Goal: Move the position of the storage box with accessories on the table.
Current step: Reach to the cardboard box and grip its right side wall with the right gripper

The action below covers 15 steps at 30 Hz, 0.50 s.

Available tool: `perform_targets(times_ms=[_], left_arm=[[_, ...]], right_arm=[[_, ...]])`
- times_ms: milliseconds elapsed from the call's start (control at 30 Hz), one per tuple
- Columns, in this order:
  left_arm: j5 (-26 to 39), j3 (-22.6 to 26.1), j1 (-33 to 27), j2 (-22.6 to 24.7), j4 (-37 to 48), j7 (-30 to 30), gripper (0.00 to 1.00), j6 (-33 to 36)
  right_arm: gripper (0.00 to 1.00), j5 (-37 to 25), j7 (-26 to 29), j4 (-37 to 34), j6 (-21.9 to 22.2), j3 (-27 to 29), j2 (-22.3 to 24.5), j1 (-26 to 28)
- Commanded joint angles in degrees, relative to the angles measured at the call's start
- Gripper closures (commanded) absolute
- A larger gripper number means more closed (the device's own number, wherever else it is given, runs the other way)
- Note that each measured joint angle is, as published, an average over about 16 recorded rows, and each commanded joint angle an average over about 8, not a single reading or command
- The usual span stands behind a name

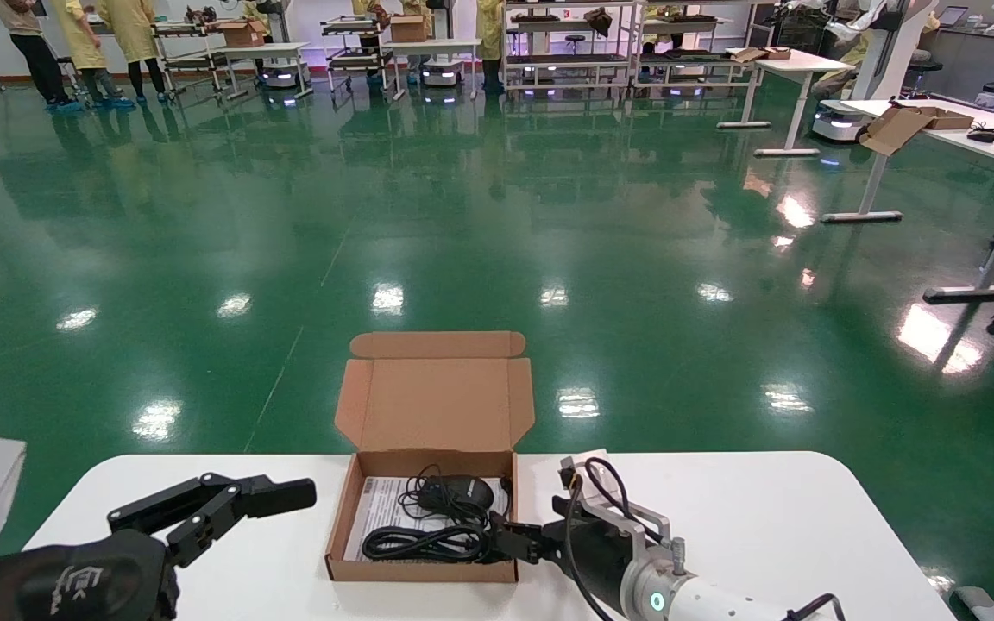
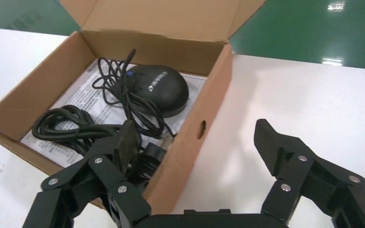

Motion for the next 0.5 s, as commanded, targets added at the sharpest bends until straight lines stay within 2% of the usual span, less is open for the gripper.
perform_targets(times_ms=[33, 500], left_arm=[[0.00, 0.00, 0.00, 0.00, 0.00, 0.00, 0.00, 0.00], [0.00, 0.00, 0.00, 0.00, 0.00, 0.00, 0.00, 0.00]], right_arm=[[1.00, 1.08, 0.05, 0.31, 0.42, -0.62, -0.01, -0.14], [1.00, 6.11, 1.07, 2.06, 3.99, -6.53, -0.01, -0.08]])
